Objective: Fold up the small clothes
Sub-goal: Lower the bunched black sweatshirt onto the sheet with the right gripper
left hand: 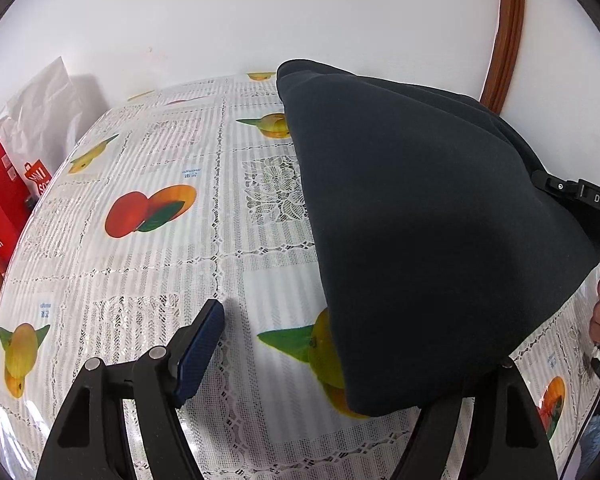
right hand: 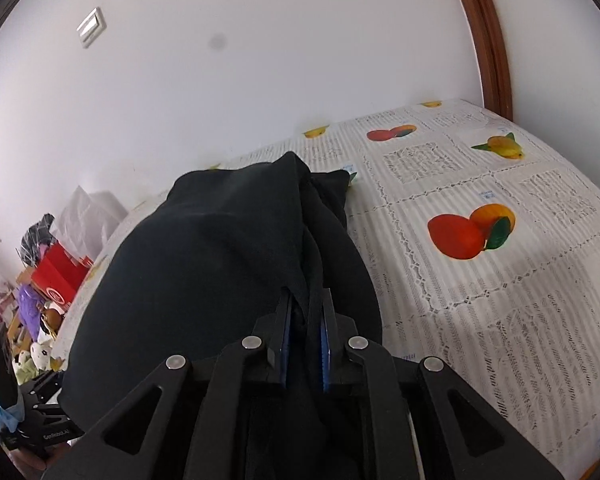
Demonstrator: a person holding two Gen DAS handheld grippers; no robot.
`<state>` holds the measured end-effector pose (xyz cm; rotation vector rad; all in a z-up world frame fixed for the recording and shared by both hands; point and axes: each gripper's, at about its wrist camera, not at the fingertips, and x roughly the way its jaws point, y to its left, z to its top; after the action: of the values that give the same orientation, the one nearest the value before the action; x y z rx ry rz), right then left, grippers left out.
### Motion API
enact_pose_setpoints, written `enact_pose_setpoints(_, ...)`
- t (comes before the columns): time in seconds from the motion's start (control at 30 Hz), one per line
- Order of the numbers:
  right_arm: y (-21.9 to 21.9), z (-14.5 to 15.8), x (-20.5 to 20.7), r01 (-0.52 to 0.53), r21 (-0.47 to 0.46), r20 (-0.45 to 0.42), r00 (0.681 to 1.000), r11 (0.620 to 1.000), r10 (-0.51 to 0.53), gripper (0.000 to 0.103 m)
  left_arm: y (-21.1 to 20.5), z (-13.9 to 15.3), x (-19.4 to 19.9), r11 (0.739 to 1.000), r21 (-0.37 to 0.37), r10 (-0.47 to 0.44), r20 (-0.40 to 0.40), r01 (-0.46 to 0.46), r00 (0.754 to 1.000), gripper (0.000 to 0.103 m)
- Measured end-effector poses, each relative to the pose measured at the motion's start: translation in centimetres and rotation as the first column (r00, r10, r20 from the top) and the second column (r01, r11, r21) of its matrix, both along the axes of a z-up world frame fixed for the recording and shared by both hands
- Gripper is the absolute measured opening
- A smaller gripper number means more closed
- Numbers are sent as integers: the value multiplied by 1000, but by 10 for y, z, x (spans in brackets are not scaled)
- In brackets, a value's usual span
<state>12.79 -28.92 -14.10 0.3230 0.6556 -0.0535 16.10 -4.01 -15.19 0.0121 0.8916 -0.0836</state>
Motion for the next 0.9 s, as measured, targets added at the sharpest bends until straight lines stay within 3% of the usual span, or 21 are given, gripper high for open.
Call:
enact_pose_setpoints(0.2,9,11,-23,-24,-128,-41,999,991,19,16,-1,-1,-2,999,38,-12,22,11,1000,76)
enact_pose_setpoints(0.37,9,11,-53,-2,-170,-38,999,985,-4,20,-1,2,-6,999,32,-12,17,11,1000,76)
enact_pose_setpoints(0.47,4,4,-68,5,-160,-61,998,987,-15,23,0,4,-17,998,50,-31,6,31,999,76)
enact_pose_setpoints(0.6,4,23,-82,35,-133,-29,999,990,-40,24,1,9,-36,995,83,-54,25,51,998,75)
enact_pose_setpoints(0.73,24,39,-85,4,-147,50,999,989,4,27,4,24,-54,996,60,-65,60,61,996,75)
enact_pose_setpoints(0.8,32,33,-77,-40,-140,23,999,989,43,27,6,33,-59,998,38,-60,78,58,995,75)
enact_pose_setpoints(0.9,37,10,-66,-30,-190,-51,998,981,21,24,7,47,-59,998,-1,-69,98,69,993,75)
